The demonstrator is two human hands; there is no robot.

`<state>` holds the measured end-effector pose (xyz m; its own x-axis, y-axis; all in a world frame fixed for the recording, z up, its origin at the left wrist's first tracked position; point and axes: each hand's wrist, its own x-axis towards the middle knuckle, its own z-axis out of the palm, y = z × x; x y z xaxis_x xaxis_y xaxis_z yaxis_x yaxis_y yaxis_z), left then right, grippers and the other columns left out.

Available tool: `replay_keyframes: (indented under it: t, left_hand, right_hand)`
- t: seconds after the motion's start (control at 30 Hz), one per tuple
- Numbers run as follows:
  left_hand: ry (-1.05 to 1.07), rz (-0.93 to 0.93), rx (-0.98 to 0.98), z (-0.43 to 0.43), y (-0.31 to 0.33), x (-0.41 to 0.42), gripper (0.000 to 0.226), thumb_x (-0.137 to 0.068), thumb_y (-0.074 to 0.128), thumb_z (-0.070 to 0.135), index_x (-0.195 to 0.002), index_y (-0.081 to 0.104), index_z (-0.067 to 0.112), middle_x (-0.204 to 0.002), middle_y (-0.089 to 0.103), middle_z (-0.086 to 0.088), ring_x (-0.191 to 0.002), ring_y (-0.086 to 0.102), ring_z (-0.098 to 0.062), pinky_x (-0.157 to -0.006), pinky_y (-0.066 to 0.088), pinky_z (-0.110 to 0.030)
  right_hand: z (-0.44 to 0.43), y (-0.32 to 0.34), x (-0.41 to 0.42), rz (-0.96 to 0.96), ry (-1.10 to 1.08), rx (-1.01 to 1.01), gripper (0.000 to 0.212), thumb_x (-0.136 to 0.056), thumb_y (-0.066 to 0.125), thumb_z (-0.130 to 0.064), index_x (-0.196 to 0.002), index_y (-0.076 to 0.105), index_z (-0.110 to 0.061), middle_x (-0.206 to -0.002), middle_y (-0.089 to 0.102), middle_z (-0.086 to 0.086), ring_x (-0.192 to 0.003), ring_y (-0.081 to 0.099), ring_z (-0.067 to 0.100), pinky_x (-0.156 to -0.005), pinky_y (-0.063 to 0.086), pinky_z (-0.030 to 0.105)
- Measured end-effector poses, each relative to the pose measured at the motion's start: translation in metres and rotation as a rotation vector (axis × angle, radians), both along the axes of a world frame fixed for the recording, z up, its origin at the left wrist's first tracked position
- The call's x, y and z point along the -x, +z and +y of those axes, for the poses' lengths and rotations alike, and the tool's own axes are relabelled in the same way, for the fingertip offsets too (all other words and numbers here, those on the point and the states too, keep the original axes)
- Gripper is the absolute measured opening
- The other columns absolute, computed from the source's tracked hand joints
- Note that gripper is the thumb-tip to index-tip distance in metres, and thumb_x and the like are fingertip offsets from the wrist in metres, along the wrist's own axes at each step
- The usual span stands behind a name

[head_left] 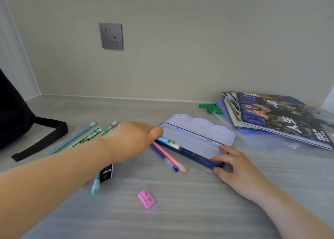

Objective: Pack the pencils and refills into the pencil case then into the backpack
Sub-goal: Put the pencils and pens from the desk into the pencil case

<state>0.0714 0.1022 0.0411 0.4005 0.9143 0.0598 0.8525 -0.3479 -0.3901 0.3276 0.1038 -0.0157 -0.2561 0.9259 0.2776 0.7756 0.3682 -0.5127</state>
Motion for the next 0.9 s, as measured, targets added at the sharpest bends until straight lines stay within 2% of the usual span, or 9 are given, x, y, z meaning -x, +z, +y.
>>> replay_keyframes:
  t: [0.17, 0.3, 0.33, 0.43, 0.57, 0.63, 0.73, 0.8, 0.9]
  left_hand:
    - [-0.065, -0.103, -0.171, 0.022, 0.02, -0.028, 0.049, -0.082, 0.04, -0.003, -0.126, 0.032, 0.016, -0.114, 0.055, -0.009, -0.091, 0.055, -0.028, -0.064, 0.034, -0.032]
    - [-0.154, -0.051, -0.086, 0.044, 0.005, -0.07, 0.053, -0.078, 0.04, -0.011, -0.126, 0.032, 0.01, -0.112, 0.053, -0.016, -0.079, 0.045, -0.028, -0.063, 0.033, -0.036]
    - [-0.165, -0.042, -0.059, 0.048, -0.001, -0.077, 0.051, -0.079, 0.04, -0.011, -0.126, 0.033, 0.009, -0.113, 0.054, -0.016, -0.078, 0.042, -0.027, -0.061, 0.028, -0.03]
    - [-0.165, -0.113, 0.037, 0.06, -0.013, -0.087, 0.043, -0.084, 0.039, -0.008, -0.124, 0.04, 0.007, -0.116, 0.058, -0.016, -0.096, 0.052, -0.029, -0.061, 0.015, -0.019]
    - [-0.105, -0.396, 0.179, 0.062, -0.013, -0.087, 0.028, -0.092, 0.039, 0.008, -0.113, 0.057, 0.01, -0.119, 0.059, -0.018, -0.099, 0.053, -0.028, -0.083, 0.041, -0.035]
    - [-0.1, -0.441, 0.163, 0.06, -0.014, -0.088, 0.022, -0.089, 0.043, 0.011, -0.099, 0.063, 0.011, -0.113, 0.061, -0.017, -0.091, 0.05, -0.025, -0.077, 0.041, -0.034]
    - [-0.096, -0.454, 0.189, 0.058, -0.017, -0.096, 0.023, -0.09, 0.044, 0.013, -0.098, 0.065, 0.009, -0.106, 0.063, -0.016, -0.088, 0.05, -0.026, -0.073, 0.037, -0.031]
    - [-0.094, -0.471, 0.208, 0.057, -0.018, -0.105, 0.024, -0.091, 0.043, 0.016, -0.101, 0.065, 0.011, -0.105, 0.065, -0.015, -0.083, 0.049, -0.023, -0.074, 0.038, -0.03]
    - [-0.102, -0.518, 0.224, 0.055, -0.02, -0.113, 0.023, -0.09, 0.049, 0.022, -0.107, 0.063, 0.017, -0.107, 0.066, -0.011, -0.097, 0.057, -0.027, -0.081, 0.044, -0.033]
  right_hand:
    - [0.004, 0.001, -0.003, 0.035, 0.022, 0.057, 0.023, -0.08, 0.059, -0.016, -0.102, 0.063, -0.022, -0.14, 0.039, -0.001, -0.13, 0.033, 0.012, -0.099, 0.023, 0.018]
    - [0.007, 0.004, -0.01, 0.138, 0.017, 0.124, 0.037, -0.077, 0.062, -0.018, -0.114, 0.054, -0.022, -0.132, 0.045, -0.006, -0.12, 0.04, 0.007, -0.094, 0.028, 0.017]
    - [0.008, 0.005, -0.01, 0.183, 0.002, 0.152, 0.044, -0.077, 0.063, -0.019, -0.119, 0.049, -0.024, -0.126, 0.047, -0.008, -0.115, 0.042, 0.005, -0.091, 0.029, 0.017]
    - [0.01, 0.007, -0.014, 0.367, -0.031, 0.227, 0.063, -0.076, 0.064, -0.017, -0.13, 0.033, -0.024, -0.119, 0.045, -0.011, -0.114, 0.046, 0.008, -0.089, 0.035, 0.023]
    - [0.012, 0.006, -0.017, 0.356, -0.02, 0.218, 0.062, -0.076, 0.065, -0.017, -0.129, 0.034, -0.025, -0.118, 0.044, -0.011, -0.113, 0.048, 0.008, -0.093, 0.036, 0.024]
    - [0.012, 0.006, -0.016, 0.292, -0.016, 0.181, 0.051, -0.077, 0.063, -0.017, -0.123, 0.043, -0.026, -0.117, 0.05, -0.009, -0.108, 0.048, 0.006, -0.089, 0.034, 0.02]
    - [0.012, 0.007, -0.016, 0.282, -0.018, 0.147, 0.042, -0.077, 0.063, -0.014, -0.116, 0.05, -0.023, -0.115, 0.056, -0.003, -0.103, 0.051, 0.009, -0.084, 0.034, 0.018]
    - [0.012, 0.007, -0.015, 0.282, -0.01, 0.13, 0.044, -0.077, 0.064, -0.014, -0.118, 0.049, -0.021, -0.113, 0.055, -0.005, -0.104, 0.051, 0.009, -0.085, 0.033, 0.018]
    - [0.01, 0.006, -0.016, 0.233, -0.004, 0.135, 0.059, -0.075, 0.067, -0.022, -0.127, 0.039, -0.022, -0.119, 0.047, -0.01, -0.108, 0.044, 0.004, -0.089, 0.03, 0.018]
